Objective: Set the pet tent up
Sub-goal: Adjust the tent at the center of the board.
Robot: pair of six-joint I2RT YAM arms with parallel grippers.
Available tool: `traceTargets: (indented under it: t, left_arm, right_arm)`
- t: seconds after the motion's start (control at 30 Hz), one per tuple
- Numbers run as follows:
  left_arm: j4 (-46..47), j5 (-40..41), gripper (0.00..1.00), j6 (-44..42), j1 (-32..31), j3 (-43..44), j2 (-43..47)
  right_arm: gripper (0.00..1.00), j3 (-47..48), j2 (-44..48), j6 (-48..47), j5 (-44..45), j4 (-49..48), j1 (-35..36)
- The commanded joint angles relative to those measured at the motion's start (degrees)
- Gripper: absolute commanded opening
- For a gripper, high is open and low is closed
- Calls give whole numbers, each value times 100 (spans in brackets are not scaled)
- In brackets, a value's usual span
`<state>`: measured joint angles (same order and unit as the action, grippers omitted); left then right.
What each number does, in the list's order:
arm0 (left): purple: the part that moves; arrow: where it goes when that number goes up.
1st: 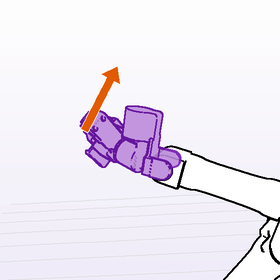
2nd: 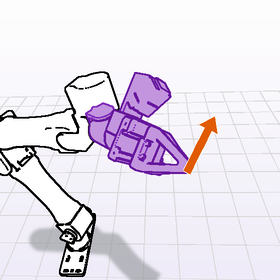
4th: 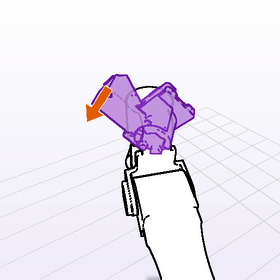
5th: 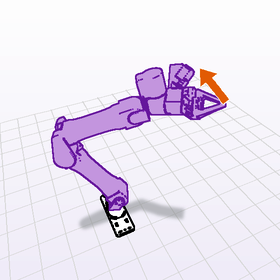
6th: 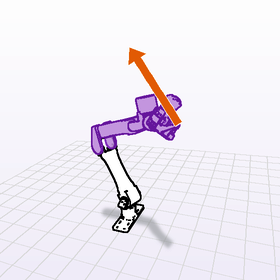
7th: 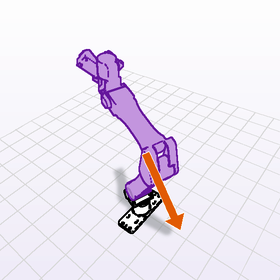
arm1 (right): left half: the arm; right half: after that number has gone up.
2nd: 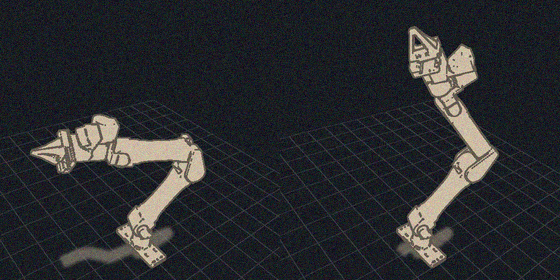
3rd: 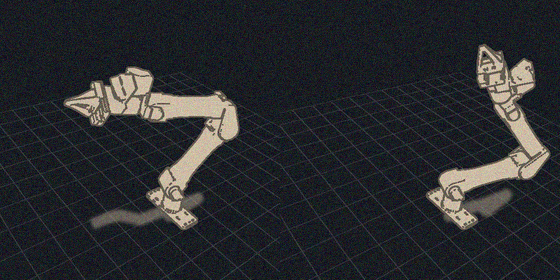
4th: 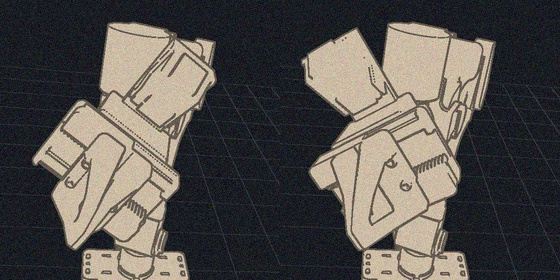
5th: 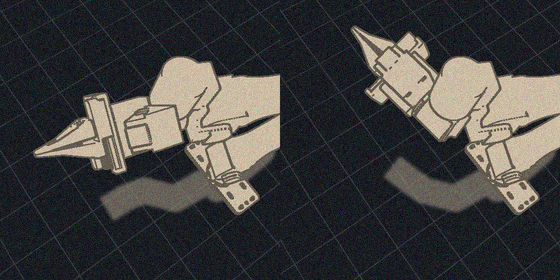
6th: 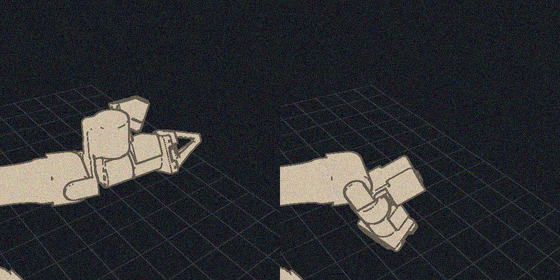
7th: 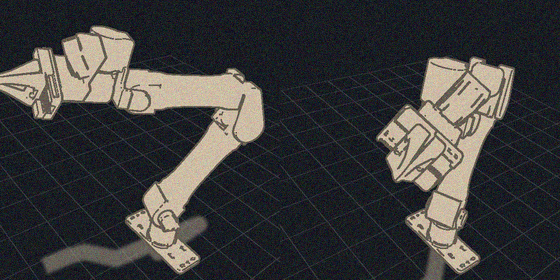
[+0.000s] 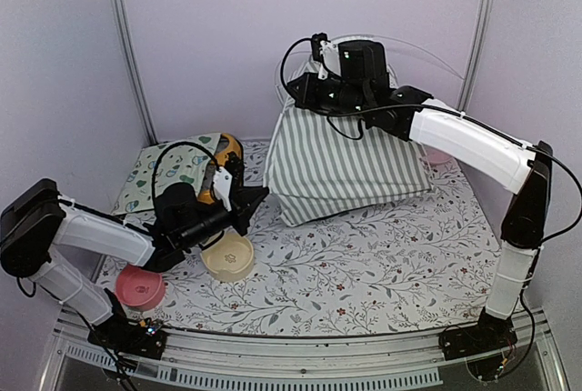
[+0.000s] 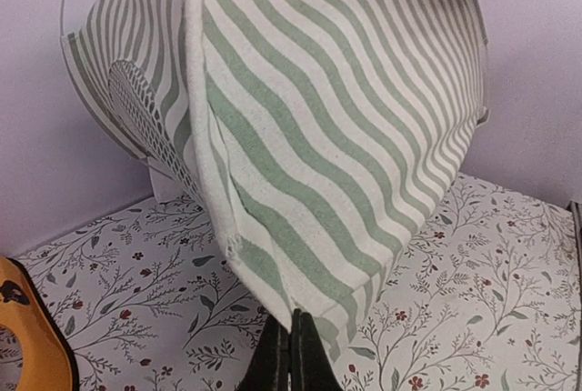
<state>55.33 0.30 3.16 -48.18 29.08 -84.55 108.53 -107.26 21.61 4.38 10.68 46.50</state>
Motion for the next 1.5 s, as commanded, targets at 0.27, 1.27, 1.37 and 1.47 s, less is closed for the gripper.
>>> traceTargets:
  t: [0.27,1.27,1.37,1.47]
  left_arm:
    - [-43,285,0,-74,6,-68,166]
    - [-211,337,0,-155,54,35,-31]
    - [-207,329,0,-121,61,49,-42]
    - [-211,281,0,-86,62,62,-69]
  right_arm:
    - [0,239,-131,-660,426,585,-180]
    - [0,246,-335,-341,223,746,-50]
    - [0,45,-239,-244,212,630,-34]
    - [0,-175,-173,-130,230,446,-35]
